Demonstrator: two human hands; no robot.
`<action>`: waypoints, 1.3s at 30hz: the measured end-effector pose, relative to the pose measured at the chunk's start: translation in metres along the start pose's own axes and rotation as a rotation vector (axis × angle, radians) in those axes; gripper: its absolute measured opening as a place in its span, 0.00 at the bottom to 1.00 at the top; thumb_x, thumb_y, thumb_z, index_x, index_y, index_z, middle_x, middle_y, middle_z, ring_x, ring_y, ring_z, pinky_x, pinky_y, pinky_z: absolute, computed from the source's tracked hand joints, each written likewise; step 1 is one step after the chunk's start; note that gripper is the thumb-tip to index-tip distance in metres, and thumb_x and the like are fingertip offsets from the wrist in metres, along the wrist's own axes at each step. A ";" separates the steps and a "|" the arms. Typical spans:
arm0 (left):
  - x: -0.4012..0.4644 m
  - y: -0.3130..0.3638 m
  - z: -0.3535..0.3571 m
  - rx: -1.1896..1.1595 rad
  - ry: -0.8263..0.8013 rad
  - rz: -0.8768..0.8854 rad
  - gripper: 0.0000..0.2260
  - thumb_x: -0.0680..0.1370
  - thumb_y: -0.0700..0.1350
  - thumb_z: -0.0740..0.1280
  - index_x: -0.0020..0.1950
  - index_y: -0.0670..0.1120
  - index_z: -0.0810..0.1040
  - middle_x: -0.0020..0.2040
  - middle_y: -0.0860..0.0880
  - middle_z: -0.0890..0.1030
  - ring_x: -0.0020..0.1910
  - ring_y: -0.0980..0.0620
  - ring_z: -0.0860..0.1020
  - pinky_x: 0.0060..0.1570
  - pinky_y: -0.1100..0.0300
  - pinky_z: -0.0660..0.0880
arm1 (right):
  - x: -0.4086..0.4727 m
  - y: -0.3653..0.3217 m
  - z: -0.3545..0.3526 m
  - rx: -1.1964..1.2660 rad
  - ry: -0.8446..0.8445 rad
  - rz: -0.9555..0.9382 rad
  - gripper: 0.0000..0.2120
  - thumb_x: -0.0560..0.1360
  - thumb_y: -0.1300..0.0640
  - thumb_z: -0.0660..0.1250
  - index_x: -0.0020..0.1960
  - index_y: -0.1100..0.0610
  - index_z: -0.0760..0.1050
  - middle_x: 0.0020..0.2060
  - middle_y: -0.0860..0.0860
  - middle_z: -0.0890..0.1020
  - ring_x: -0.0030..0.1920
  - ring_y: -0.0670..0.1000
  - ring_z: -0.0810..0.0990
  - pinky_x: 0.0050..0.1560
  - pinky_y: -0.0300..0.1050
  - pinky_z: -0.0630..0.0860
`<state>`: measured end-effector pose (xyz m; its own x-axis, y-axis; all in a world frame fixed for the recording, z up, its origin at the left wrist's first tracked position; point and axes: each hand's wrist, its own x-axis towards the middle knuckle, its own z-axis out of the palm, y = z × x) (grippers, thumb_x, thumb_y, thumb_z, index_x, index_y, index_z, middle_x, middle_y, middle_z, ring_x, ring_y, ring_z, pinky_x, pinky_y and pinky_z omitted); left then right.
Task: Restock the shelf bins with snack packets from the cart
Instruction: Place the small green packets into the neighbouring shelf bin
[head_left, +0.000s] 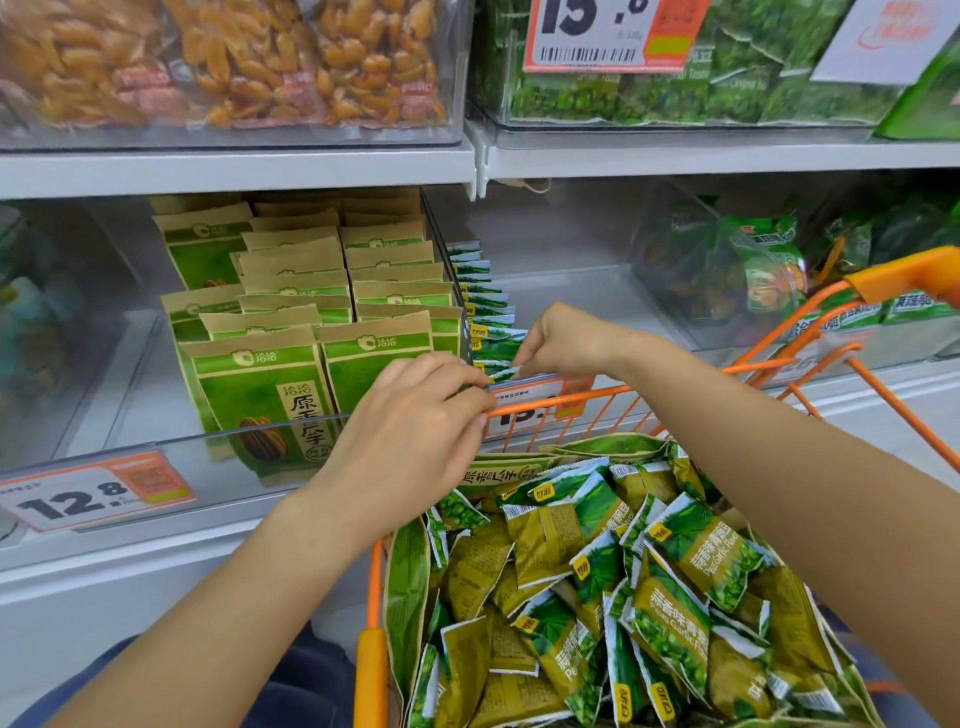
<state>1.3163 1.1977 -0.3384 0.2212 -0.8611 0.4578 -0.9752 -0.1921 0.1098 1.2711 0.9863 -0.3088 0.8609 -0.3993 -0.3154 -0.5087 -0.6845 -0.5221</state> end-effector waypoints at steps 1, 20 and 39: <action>0.000 0.000 0.000 0.002 -0.004 -0.001 0.14 0.77 0.47 0.59 0.52 0.46 0.83 0.53 0.51 0.81 0.57 0.49 0.74 0.55 0.56 0.64 | -0.002 0.000 -0.004 0.003 -0.057 0.012 0.08 0.74 0.57 0.72 0.52 0.59 0.83 0.46 0.49 0.83 0.43 0.44 0.77 0.50 0.39 0.70; 0.002 -0.001 -0.001 0.000 -0.030 -0.003 0.14 0.77 0.47 0.59 0.52 0.47 0.83 0.52 0.51 0.81 0.58 0.50 0.74 0.56 0.57 0.64 | 0.020 -0.015 -0.006 0.398 -0.060 0.310 0.37 0.80 0.35 0.47 0.73 0.65 0.62 0.69 0.62 0.69 0.66 0.60 0.72 0.57 0.50 0.71; 0.002 -0.001 0.000 -0.026 0.024 0.021 0.14 0.77 0.47 0.59 0.52 0.47 0.83 0.51 0.52 0.81 0.57 0.49 0.74 0.55 0.57 0.65 | -0.022 -0.003 -0.025 0.480 0.401 0.064 0.19 0.82 0.47 0.56 0.60 0.59 0.76 0.53 0.54 0.81 0.53 0.54 0.80 0.56 0.51 0.76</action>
<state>1.3173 1.1960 -0.3373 0.2014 -0.8534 0.4808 -0.9791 -0.1617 0.1231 1.2538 0.9822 -0.2800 0.7171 -0.6918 -0.0847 -0.4259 -0.3389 -0.8389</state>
